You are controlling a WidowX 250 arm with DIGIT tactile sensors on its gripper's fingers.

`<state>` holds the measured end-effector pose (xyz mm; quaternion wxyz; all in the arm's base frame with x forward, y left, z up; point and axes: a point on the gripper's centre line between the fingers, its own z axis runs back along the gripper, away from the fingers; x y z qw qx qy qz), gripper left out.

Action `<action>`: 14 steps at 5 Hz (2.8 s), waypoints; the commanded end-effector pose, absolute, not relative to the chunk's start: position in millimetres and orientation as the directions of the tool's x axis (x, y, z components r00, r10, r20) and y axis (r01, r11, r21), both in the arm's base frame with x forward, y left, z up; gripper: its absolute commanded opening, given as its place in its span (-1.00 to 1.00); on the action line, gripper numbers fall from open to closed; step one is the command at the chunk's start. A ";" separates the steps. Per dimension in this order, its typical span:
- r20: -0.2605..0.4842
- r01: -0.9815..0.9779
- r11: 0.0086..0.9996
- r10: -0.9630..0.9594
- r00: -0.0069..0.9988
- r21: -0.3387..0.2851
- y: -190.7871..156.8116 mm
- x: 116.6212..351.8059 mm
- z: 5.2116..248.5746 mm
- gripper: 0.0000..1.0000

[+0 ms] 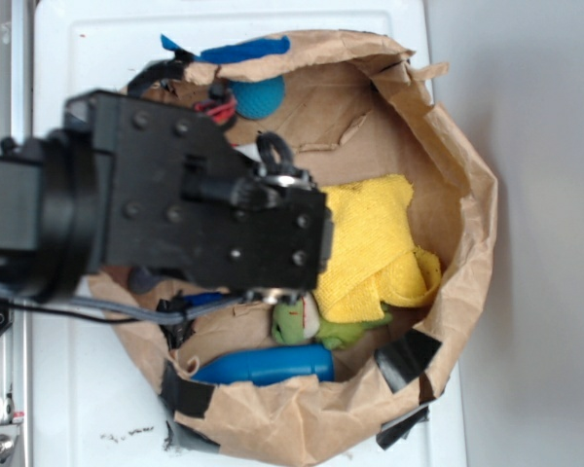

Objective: Grab the gray animal.

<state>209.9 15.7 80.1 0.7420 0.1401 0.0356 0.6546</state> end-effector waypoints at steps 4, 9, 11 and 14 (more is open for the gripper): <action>0.113 -0.983 0.145 0.981 0.157 0.110 25.8 208.0 48.2 1.00; 0.087 -0.984 0.132 0.986 0.143 0.121 27.6 215.9 36.0 -1.00; 0.076 -0.987 0.136 0.987 0.143 0.091 26.3 216.0 42.3 -1.00; 0.063 -0.989 0.135 0.988 0.139 0.053 27.7 219.9 52.5 -1.00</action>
